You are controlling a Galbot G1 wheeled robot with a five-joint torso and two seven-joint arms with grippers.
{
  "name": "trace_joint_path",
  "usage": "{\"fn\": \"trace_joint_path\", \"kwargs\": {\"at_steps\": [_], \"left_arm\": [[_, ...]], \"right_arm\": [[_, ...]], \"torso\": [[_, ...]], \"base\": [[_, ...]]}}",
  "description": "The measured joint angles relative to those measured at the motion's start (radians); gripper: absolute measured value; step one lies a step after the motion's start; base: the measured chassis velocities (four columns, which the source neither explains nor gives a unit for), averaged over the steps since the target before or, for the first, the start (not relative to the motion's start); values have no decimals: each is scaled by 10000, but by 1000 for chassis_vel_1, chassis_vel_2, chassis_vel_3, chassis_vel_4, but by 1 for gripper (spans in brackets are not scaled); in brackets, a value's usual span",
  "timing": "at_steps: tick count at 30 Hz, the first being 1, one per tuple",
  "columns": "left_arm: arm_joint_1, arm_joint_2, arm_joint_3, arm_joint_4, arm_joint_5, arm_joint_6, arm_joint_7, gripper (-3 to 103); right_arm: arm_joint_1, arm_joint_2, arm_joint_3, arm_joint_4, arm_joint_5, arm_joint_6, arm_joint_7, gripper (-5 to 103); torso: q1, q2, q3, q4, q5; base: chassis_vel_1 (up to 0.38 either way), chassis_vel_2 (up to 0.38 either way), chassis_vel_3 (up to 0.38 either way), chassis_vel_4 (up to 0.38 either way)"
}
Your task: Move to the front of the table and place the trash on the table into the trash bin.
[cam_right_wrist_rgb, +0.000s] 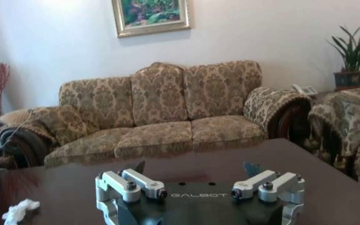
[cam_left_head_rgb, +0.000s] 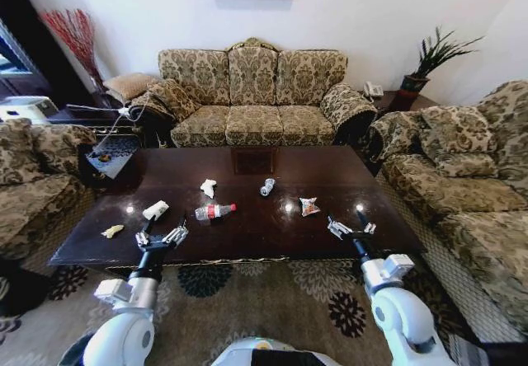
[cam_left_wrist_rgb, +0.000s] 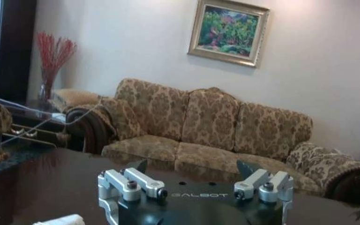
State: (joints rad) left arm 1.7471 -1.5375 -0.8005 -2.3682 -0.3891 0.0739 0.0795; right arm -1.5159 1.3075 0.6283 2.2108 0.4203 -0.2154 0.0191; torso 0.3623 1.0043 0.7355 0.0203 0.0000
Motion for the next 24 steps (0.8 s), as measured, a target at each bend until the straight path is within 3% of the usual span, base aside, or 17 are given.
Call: {"fn": "trace_joint_path", "kwargs": {"at_steps": [5,16,24], "left_arm": [[-36,-65,66,44,75,56,0,98],[-132,-92,-56,297,119,71,-21,98],[5,-167,-131,154,185,260,-15,98]], "right_arm": [[125,41,-86,-120,131,184,475,100],[278,-296,30,-225,95,142,320,100],[461,-209,-102,-799,-621,1286,-109,100]], "torso": [[1,0,0,0,1],[2,0,0,0,-1],[2,0,0,1,3]], "base": [[0,0,0,0],[0,0,0,0],[0,0,0,0]]}}
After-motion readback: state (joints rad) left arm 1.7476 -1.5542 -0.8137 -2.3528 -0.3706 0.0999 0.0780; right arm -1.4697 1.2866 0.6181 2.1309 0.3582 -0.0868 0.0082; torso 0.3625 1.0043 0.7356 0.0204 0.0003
